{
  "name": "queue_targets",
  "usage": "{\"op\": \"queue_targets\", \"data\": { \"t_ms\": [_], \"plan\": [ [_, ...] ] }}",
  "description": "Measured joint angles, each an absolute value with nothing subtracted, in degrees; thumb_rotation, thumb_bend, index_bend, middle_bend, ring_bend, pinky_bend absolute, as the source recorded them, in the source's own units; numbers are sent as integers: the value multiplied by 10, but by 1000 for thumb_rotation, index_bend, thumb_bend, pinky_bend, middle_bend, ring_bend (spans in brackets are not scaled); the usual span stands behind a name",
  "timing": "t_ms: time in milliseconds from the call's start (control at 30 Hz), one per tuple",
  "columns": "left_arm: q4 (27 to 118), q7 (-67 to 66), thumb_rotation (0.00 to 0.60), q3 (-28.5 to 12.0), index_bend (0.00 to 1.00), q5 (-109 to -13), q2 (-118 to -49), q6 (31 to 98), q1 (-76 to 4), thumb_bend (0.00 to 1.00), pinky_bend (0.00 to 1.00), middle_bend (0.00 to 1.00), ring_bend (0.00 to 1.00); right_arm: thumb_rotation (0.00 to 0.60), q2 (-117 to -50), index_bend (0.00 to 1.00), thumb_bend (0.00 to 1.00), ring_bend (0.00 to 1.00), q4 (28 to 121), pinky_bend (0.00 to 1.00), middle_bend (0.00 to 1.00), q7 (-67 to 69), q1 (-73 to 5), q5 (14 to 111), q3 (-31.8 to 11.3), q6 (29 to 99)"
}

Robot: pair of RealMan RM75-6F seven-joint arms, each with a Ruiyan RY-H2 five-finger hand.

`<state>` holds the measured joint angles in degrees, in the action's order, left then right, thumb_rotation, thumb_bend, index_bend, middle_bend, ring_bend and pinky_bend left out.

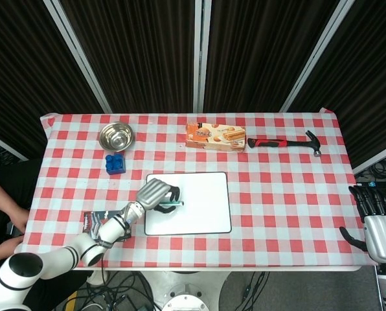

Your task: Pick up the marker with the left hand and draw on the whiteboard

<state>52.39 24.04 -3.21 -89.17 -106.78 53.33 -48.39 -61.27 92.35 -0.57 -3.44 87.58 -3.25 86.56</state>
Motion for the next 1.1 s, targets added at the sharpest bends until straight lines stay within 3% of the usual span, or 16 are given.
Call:
{"op": "queue_targets", "data": {
  "t_ms": [433,767,1100],
  "plan": [
    [479,258,600,-70,558,-885,-1143,512,-546,354,966,582,748,600,-603,0,142,0,925,0,79,-1,-26,866,-35,872],
    [533,238,600,-73,556,-877,-1099,537,-536,354,963,582,748,600,-606,0,141,0,917,0,79,13,-29,875,-34,871],
    [519,225,600,-64,556,-850,-1100,517,-519,354,962,581,746,600,-606,0,142,0,917,0,79,12,-28,878,-33,873]
  ]
}}
